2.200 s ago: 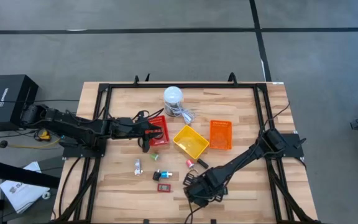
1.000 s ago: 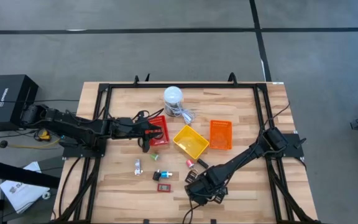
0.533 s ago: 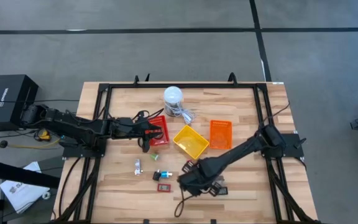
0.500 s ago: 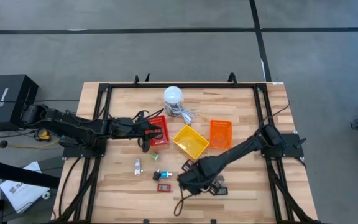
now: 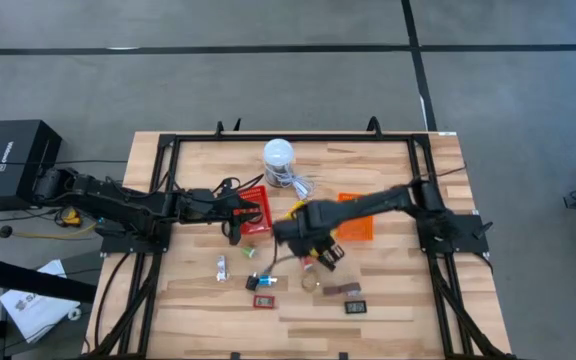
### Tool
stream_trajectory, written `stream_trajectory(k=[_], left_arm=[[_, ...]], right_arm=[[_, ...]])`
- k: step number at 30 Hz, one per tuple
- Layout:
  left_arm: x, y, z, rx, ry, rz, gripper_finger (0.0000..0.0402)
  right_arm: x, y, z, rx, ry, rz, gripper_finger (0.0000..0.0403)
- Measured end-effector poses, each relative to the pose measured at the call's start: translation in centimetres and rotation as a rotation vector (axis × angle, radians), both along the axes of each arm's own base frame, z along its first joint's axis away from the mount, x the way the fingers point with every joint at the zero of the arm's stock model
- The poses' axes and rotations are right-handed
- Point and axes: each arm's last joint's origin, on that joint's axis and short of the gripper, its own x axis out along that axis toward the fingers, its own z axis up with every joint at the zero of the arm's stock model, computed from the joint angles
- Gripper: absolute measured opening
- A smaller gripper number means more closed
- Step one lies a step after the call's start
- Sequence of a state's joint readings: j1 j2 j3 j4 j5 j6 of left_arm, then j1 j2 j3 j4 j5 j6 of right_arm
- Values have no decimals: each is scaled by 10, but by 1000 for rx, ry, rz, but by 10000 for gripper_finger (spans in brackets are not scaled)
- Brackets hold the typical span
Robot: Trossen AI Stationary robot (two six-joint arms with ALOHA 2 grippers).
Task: Pick & Place Office items
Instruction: Put the white charger adapter into the yellow basket, then put the top black digital clock into the orange basket
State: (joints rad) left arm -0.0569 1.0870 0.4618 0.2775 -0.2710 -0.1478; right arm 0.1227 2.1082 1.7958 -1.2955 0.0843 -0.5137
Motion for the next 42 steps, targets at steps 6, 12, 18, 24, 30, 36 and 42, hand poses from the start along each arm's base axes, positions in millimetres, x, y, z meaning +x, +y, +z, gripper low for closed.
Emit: stream_trajectory(k=[6, 12, 18, 24, 30, 36, 42], left_arm=[[0, 0, 0, 0, 0, 0, 102], [0, 0, 0, -13, -4, 5, 102], [0, 0, 0, -20, -5, 7, 102], [0, 0, 0, -20, -4, 7, 102], [0, 0, 0, -20, -4, 7, 102], [0, 0, 0, -20, -5, 7, 101], [0, 0, 0, -20, -4, 7, 101]], right_arm=[[11, -38, 0, 15, -76, -26, 137], [17, -53, -14, 109, -125, 46, 136], [18, -58, -31, 107, -174, 59, 141], [17, -62, -36, 105, -175, 32, 159], [18, -61, -36, 105, -187, 26, 193], [18, -59, -34, 32, -191, -131, 228], [21, -56, -14, 24, -203, -303, 232]])
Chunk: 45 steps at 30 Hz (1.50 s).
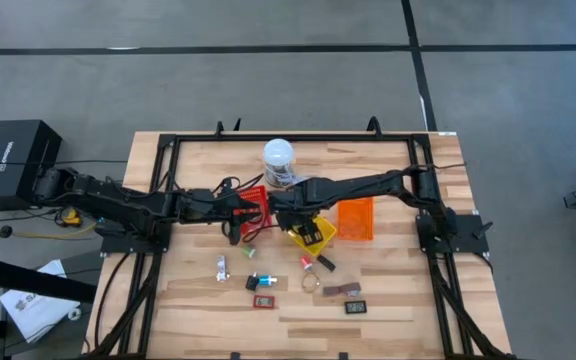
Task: Pick & Place Office items
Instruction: Put the top black digital clock into the orange basket
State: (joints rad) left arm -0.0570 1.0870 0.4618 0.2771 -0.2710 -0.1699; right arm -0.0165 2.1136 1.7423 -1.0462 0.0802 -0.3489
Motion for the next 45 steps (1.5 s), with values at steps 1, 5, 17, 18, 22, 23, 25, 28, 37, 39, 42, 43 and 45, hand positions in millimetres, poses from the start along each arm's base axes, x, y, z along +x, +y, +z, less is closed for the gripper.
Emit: stream_trajectory(k=[1, 5, 17, 18, 22, 23, 25, 28, 37, 39, 42, 43, 45], left_arm=[[0, 0, 0, 0, 0, 0, 101], [0, 0, 0, 0, 1, 0, 101], [0, -7, -1, -47, -2, -12, 101], [-1, -8, -1, -45, -2, -19, 101], [-1, -10, -1, -44, -2, -29, 101], [-1, -10, -1, -45, -3, -28, 101], [0, -10, 0, -45, -6, -28, 101], [0, -10, 0, -45, -12, -28, 101], [1, -6, 4, -47, -55, -11, 101], [1, -6, 4, -46, -55, -9, 101], [1, -6, 4, -47, -57, -10, 101], [1, -6, 4, -47, -56, -10, 101], [1, -6, 4, -47, -59, -10, 101]], right_arm=[[0, 1, 5, 4, 0, -23, 231], [-9, 7, 23, 20, 93, -167, 228], [-47, 70, 58, 40, 77, -283, 228], [-51, 76, 60, 51, 50, -295, 228], [-71, 94, 62, 89, -36, -347, 228], [-75, 96, 61, 97, -65, -367, 228], [-86, 101, 54, 94, -100, -416, 228], [-105, 102, 35, 92, -94, -491, 228], [-133, 108, -2, 221, -246, -614, 228], [-138, 110, -8, 179, -267, -627, 228], [-144, 117, -18, 112, -329, -658, 228], [-145, 120, -21, 111, -359, -673, 228], [-150, 126, -27, 103, -386, -686, 228]])
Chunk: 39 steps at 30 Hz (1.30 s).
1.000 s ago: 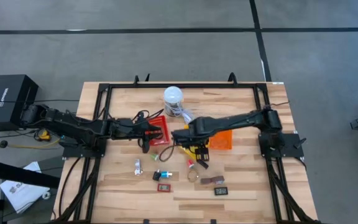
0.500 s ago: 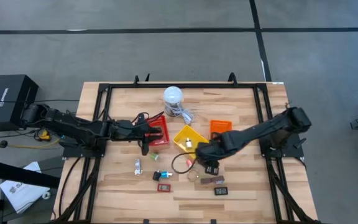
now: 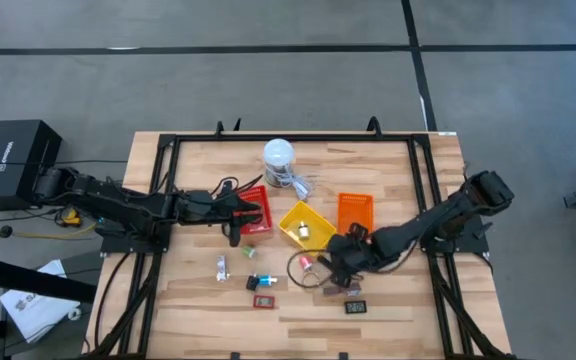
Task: Pick & Place Office items
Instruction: Put the top black digital clock into the orange basket
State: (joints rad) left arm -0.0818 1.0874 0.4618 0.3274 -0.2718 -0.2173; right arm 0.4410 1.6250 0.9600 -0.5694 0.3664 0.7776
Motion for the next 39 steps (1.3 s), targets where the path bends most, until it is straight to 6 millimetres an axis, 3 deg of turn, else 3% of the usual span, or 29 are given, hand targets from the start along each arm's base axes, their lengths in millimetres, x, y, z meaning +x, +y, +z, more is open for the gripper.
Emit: stream_trajectory(k=[7, 21, 31, 39], left_arm=[[2, 0, 6, -5, -60, 0, 101], [2, 0, 8, -8, -88, 0, 101], [2, 0, 8, -8, -90, 0, 101], [2, 0, 9, -8, -94, 0, 101]], right_arm=[[-1, 14, -10, 56, -108, -42, 228], [-1, 16, -11, 37, -147, -78, 228], [4, 25, -48, 23, -41, -34, 228], [8, 27, -58, 9, -23, -12, 228]])
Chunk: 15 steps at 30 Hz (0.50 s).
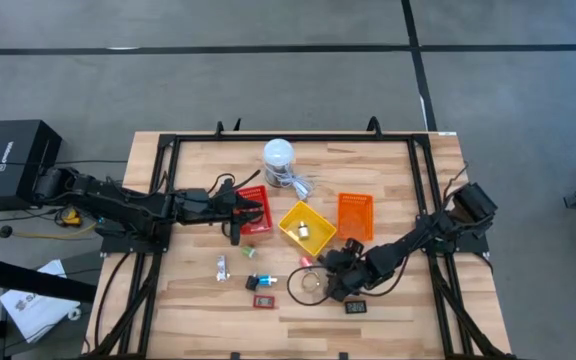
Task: Pick & Place Office items
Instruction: Put the top black digital clock into the orange basket
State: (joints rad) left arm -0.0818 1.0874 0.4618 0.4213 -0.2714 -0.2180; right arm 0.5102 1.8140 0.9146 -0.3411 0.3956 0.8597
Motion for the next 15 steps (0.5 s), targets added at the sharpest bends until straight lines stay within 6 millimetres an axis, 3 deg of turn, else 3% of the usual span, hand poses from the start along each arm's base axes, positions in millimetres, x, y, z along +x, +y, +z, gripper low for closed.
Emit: stream_trajectory(k=[15], left_arm=[[0, 0, 0, 0, 0, 0, 101]], right_arm=[[5, -4, 0, 9, -23, -17, 217]])
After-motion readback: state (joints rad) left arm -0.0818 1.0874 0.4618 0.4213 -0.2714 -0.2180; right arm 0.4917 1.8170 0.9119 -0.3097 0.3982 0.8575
